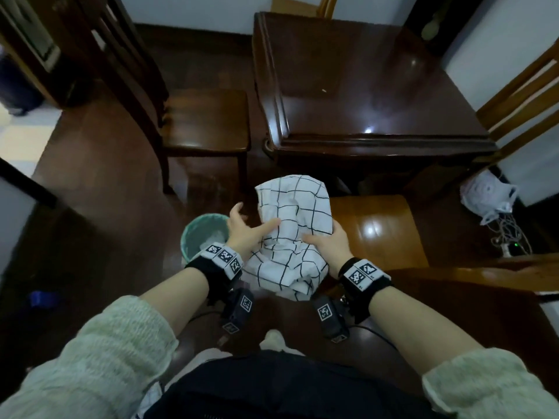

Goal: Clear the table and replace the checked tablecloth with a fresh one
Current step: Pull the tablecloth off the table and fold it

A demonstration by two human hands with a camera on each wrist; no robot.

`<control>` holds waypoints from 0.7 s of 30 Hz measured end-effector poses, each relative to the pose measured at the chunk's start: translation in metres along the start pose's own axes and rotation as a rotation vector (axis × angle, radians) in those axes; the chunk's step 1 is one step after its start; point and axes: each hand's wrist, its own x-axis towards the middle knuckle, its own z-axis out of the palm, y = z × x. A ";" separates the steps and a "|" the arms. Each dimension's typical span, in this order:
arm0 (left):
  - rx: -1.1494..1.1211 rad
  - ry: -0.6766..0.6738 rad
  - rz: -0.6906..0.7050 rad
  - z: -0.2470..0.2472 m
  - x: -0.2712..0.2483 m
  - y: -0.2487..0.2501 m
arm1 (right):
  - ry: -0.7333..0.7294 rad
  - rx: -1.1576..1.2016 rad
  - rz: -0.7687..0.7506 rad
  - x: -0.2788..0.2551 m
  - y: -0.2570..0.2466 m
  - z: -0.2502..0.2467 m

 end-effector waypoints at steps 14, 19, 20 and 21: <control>-0.641 0.083 -0.286 -0.003 -0.059 -0.083 | -0.508 -0.140 0.316 0.018 0.029 0.057; -0.795 0.487 -0.361 -0.047 -0.110 -0.120 | -0.701 -0.262 0.314 -0.030 0.047 0.122; -0.835 0.550 -0.367 -0.057 -0.123 -0.129 | -0.750 -0.286 0.315 -0.043 0.051 0.136; -0.871 0.612 -0.372 -0.066 -0.136 -0.139 | -0.795 -0.316 0.318 -0.056 0.058 0.150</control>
